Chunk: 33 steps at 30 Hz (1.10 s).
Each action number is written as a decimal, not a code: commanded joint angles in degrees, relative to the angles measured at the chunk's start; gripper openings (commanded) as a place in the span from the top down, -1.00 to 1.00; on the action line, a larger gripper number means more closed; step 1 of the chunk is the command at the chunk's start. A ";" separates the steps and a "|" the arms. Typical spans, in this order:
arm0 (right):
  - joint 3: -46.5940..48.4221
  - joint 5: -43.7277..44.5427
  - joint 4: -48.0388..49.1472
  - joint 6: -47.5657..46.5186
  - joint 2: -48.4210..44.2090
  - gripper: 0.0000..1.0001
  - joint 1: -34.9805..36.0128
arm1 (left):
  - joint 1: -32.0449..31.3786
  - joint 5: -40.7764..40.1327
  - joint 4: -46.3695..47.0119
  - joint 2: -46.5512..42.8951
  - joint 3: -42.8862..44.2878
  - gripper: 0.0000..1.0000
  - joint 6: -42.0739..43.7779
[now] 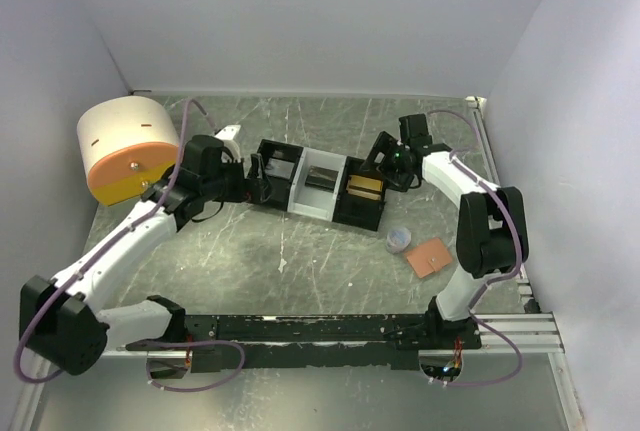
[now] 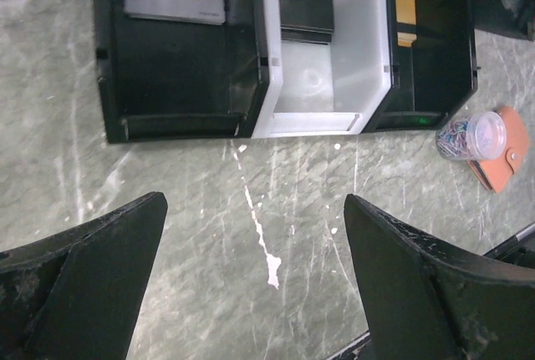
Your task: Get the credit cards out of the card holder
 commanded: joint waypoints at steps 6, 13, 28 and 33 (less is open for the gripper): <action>6.12 -0.94 0.42 -2.05 4.74 -0.73 0.16 | -1.25 11.57 16.36 14.48 0.56 -0.99 -0.55; 8.47 -2.23 0.28 -3.89 6.88 -0.73 0.03 | -3.63 12.94 21.47 23.74 2.77 -0.98 -2.11; 15.99 -6.24 -1.07 -6.76 13.41 -0.73 0.07 | -5.99 14.99 27.48 30.13 4.51 -0.93 -5.60; 17.43 -5.28 -2.36 -7.61 14.01 -0.73 0.06 | -6.07 12.55 26.54 29.72 3.98 -0.93 -5.79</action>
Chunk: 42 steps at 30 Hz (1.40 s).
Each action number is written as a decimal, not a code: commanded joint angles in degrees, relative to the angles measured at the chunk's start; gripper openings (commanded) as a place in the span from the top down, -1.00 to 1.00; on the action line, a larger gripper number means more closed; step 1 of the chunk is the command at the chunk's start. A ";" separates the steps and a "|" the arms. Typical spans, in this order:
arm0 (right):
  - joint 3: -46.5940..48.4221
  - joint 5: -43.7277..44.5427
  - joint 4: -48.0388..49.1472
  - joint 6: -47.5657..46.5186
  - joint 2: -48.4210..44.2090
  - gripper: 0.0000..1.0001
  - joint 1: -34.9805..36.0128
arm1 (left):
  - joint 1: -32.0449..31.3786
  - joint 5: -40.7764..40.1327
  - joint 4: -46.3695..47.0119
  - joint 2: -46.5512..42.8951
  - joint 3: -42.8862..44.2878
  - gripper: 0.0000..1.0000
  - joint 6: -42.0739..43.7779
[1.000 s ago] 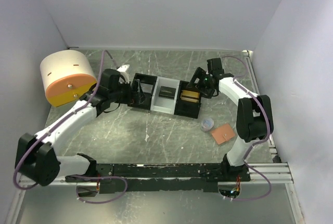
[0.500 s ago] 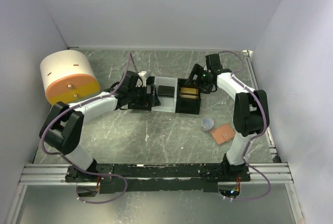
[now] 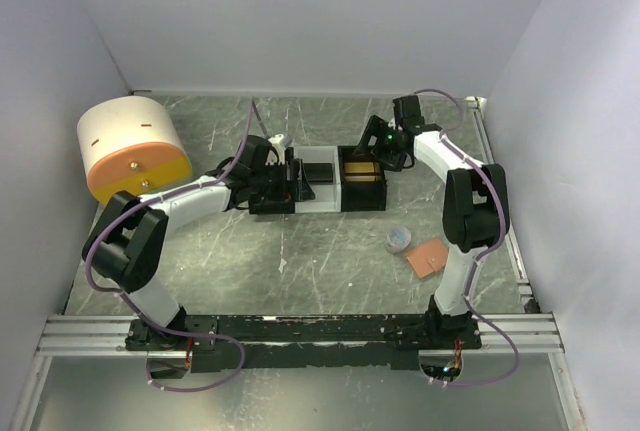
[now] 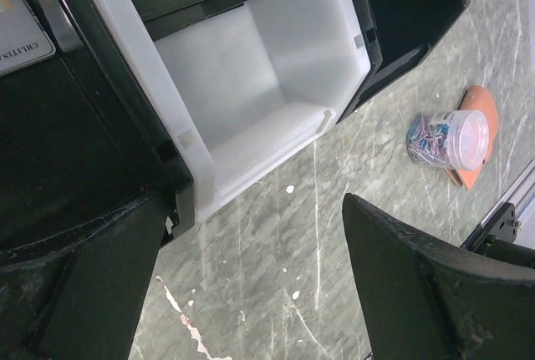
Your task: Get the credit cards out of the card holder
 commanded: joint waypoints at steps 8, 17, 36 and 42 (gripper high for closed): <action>4.65 18.39 -10.90 -7.31 -7.45 -0.90 -0.32 | -0.85 -4.34 -1.96 -6.29 1.49 -1.00 1.28; -20.64 3.85 -12.22 0.49 -31.36 -0.82 2.09 | -0.80 -6.95 -2.57 -20.28 -3.78 -0.99 0.02; -32.81 20.78 -16.40 9.07 -31.40 -0.83 13.51 | -0.69 -13.51 -8.37 -31.64 -3.92 -1.00 2.61; -32.49 24.79 -10.80 4.19 -27.53 -0.84 4.26 | -0.65 -13.43 -9.97 -31.20 -3.26 -0.99 2.62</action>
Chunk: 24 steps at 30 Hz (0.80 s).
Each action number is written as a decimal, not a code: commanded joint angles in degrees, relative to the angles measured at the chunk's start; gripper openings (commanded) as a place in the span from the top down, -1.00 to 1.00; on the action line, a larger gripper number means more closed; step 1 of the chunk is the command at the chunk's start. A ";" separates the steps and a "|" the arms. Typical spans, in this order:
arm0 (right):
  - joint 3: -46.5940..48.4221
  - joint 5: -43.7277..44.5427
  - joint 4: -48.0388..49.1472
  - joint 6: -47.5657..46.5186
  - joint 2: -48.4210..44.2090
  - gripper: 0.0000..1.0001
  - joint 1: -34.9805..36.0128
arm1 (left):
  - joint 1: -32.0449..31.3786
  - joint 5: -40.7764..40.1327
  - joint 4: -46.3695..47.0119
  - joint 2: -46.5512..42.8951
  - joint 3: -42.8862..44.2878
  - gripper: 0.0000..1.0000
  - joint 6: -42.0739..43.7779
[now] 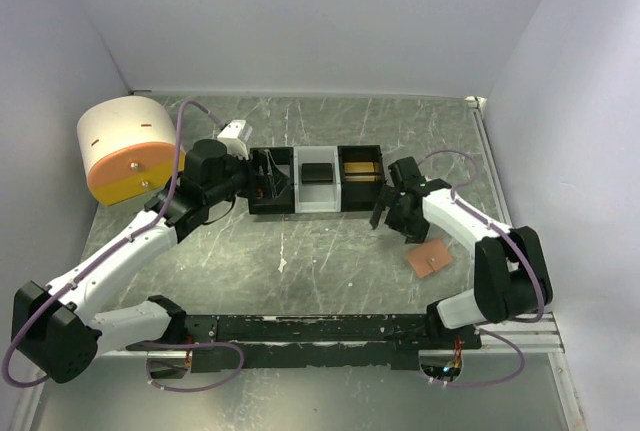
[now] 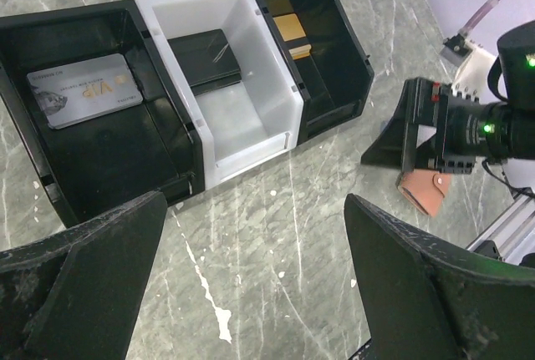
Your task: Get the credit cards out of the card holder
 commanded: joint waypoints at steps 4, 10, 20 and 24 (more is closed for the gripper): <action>3.03 6.37 6.90 -7.17 6.35 -0.84 -11.20 | -0.22 -1.09 -0.99 -1.13 1.51 -0.99 0.58; 7.14 6.37 9.54 -9.06 9.16 -0.84 -15.63 | -0.27 -1.42 -2.10 -1.77 1.83 -0.99 0.91; 9.29 8.15 3.98 -6.62 4.92 -0.90 -22.63 | -0.25 -1.98 -2.95 -3.09 1.67 -0.99 1.58; 6.29 14.62 -2.78 -0.65 -1.87 -1.00 -22.60 | -0.27 -2.78 -3.19 -3.93 1.61 -0.99 1.79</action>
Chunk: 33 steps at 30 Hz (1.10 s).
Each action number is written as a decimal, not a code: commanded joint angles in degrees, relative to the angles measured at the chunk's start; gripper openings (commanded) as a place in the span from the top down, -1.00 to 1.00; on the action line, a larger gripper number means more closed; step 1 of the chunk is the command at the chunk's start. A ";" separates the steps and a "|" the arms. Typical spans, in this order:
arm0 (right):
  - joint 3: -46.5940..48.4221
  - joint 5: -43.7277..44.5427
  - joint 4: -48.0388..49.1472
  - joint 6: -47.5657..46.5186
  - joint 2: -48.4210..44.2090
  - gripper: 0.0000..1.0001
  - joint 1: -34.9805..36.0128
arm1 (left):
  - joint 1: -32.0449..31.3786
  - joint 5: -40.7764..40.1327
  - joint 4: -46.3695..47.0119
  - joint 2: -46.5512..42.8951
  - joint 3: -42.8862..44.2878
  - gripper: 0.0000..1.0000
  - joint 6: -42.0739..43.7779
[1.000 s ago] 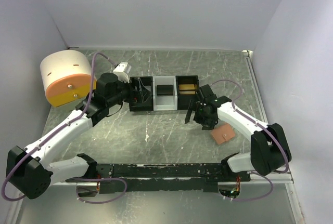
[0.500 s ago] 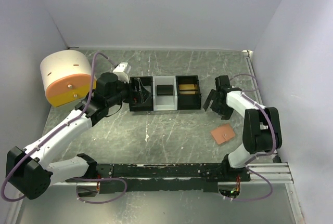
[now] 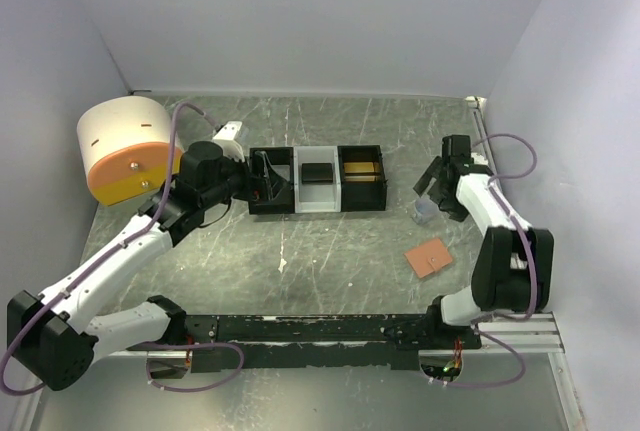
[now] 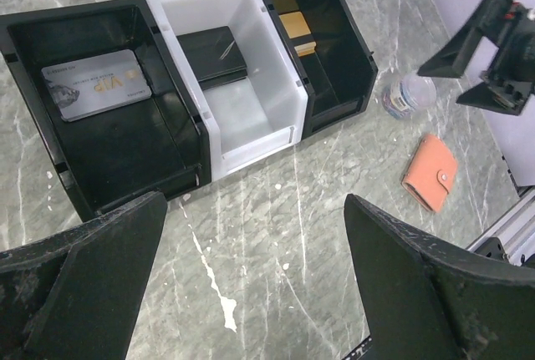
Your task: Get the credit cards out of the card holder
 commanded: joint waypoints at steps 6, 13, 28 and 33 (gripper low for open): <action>-11.95 8.97 -11.95 18.75 -20.01 -0.95 -0.11 | -0.15 -2.48 -0.93 -2.46 1.55 -0.99 1.47; -19.63 5.36 -11.33 23.10 -23.13 -0.68 -0.04 | -0.18 -2.66 -0.93 -3.23 1.17 -0.99 1.27; -27.46 -8.60 0.38 21.33 -15.22 -0.47 17.89 | -0.13 -2.34 -1.74 -4.10 -0.16 -0.99 -0.77; -25.59 -5.42 -1.82 24.65 -9.76 -0.47 31.99 | -0.18 -2.64 -2.45 -4.75 -0.88 -0.99 -1.06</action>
